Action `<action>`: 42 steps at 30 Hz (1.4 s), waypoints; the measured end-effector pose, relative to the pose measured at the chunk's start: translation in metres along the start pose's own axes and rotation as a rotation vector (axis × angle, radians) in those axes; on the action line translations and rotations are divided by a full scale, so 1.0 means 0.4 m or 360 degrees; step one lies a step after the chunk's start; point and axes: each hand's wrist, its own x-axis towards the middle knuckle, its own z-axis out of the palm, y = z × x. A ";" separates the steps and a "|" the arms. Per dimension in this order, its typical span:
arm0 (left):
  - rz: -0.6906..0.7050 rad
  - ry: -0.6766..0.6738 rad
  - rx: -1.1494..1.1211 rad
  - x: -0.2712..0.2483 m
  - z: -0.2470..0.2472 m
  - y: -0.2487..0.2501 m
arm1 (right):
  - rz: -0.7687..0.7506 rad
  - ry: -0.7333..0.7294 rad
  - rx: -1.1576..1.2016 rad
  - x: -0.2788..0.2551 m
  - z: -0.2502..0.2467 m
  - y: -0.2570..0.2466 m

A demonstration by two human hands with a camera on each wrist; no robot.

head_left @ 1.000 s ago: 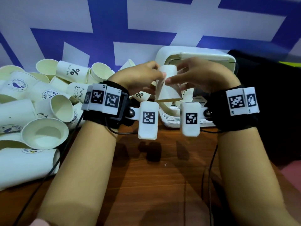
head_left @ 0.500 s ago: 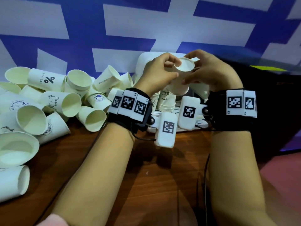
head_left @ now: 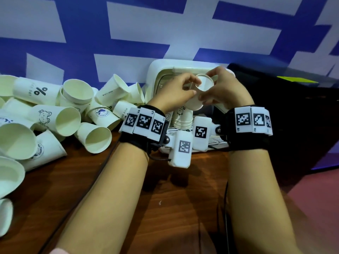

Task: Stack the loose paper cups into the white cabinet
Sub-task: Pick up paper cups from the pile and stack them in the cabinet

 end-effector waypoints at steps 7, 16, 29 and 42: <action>-0.0019 -0.0001 0.0110 0.010 0.012 -0.032 | -0.0210 0.0208 -0.0235 0.038 0.020 0.041; -0.0005 0.0001 0.0424 -0.006 0.009 -0.028 | -0.0238 0.0302 -0.0005 0.067 0.058 0.075; -0.0082 -0.0030 0.0442 -0.008 0.020 -0.049 | -0.0188 0.0200 0.0307 0.092 0.073 0.108; -0.0115 -0.0122 0.0478 0.000 0.035 -0.049 | -0.0222 0.0122 0.0292 0.111 0.076 0.136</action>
